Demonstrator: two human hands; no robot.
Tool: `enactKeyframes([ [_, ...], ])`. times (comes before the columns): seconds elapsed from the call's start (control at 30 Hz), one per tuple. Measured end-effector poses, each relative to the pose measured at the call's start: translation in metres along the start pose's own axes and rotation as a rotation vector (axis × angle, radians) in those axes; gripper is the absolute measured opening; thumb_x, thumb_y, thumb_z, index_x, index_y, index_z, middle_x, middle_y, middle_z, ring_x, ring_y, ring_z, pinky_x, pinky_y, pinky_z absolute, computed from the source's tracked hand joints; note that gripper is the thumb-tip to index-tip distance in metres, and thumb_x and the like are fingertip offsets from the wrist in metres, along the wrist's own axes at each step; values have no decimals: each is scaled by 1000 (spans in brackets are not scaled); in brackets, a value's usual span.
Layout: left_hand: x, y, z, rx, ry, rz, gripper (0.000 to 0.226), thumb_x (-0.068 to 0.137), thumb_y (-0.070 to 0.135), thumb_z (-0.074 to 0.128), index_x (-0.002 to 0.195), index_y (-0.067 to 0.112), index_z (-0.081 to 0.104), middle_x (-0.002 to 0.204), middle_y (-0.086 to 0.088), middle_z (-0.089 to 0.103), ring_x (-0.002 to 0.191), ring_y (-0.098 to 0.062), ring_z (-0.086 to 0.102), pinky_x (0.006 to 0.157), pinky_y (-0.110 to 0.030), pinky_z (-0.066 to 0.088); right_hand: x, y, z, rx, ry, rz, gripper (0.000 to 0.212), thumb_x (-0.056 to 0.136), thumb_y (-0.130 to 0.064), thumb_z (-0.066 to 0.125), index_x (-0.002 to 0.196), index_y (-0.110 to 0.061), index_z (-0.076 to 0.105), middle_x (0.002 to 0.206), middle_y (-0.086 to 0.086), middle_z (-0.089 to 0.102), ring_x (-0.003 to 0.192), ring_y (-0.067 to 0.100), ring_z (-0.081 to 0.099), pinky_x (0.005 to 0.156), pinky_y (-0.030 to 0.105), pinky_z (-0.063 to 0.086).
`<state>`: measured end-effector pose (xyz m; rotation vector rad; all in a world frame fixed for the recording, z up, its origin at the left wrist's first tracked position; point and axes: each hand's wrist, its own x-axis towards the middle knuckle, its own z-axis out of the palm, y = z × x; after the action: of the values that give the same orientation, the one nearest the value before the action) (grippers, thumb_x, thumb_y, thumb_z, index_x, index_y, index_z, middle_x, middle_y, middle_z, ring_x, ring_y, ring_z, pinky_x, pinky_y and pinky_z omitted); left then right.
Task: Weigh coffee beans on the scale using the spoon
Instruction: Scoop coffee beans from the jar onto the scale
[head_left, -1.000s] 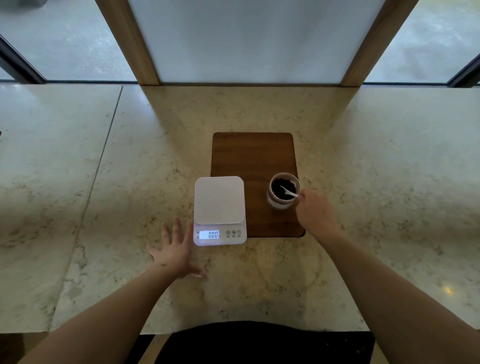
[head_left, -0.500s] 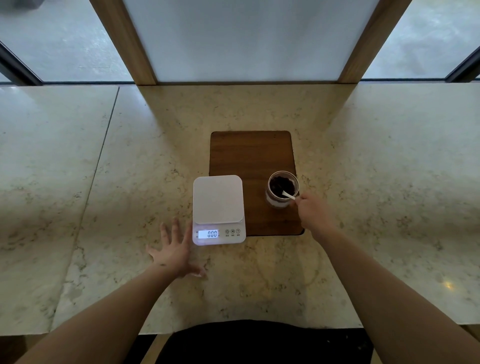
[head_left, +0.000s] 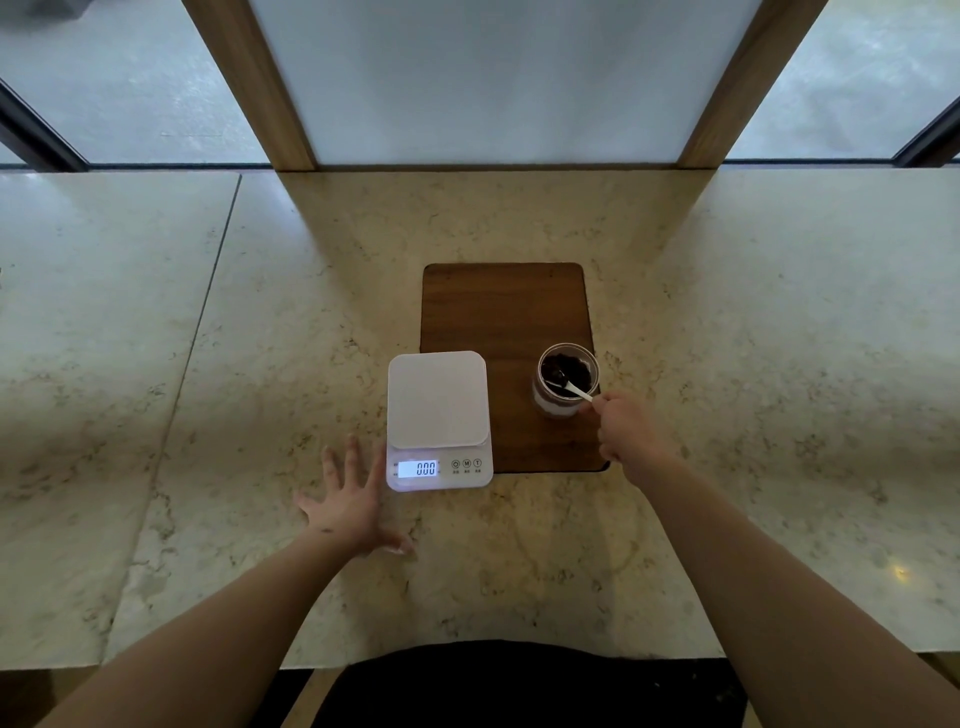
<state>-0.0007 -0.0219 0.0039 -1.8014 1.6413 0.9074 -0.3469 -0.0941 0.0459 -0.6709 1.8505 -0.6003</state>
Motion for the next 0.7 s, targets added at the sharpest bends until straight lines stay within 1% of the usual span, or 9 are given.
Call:
enactKeyframes([
  [0.17,2,-1,1,1,3,-3,160,50,84,77,139,42,-49,152,-6,-52,137,-39,-48,109,-85,3,-1,1,1,-10,8,-4,37,101,-17,38,78,-12,67,58,4,30,49,17,26,46,32,19],
  [0.3,4,-2,2,10,10,-6,160,48,86,76,134,43,-52,152,-6,-53,136,-39,-48,108,-85,5,-4,4,-2,4,23,-10,33,102,-19,37,91,-7,65,61,3,32,49,16,29,37,26,23],
  [0.5,7,-4,5,5,18,-1,160,44,89,73,132,45,-54,150,-5,-55,135,-39,-49,108,-86,4,-8,3,-6,9,30,-9,31,102,-19,38,90,-8,64,61,3,33,49,16,29,33,23,24],
  [0.57,7,-4,6,5,18,-3,160,44,89,74,128,46,-55,149,-5,-55,135,-38,-49,108,-86,3,-9,2,-6,-2,35,-11,30,102,-19,39,93,-7,64,62,4,34,49,16,29,34,22,24],
  [0.7,7,-5,5,5,21,-6,160,45,88,74,127,46,-56,149,-5,-55,135,-39,-49,108,-85,2,-14,-2,-6,1,36,-16,29,102,-17,38,99,-4,64,65,5,33,52,17,28,38,25,24],
])
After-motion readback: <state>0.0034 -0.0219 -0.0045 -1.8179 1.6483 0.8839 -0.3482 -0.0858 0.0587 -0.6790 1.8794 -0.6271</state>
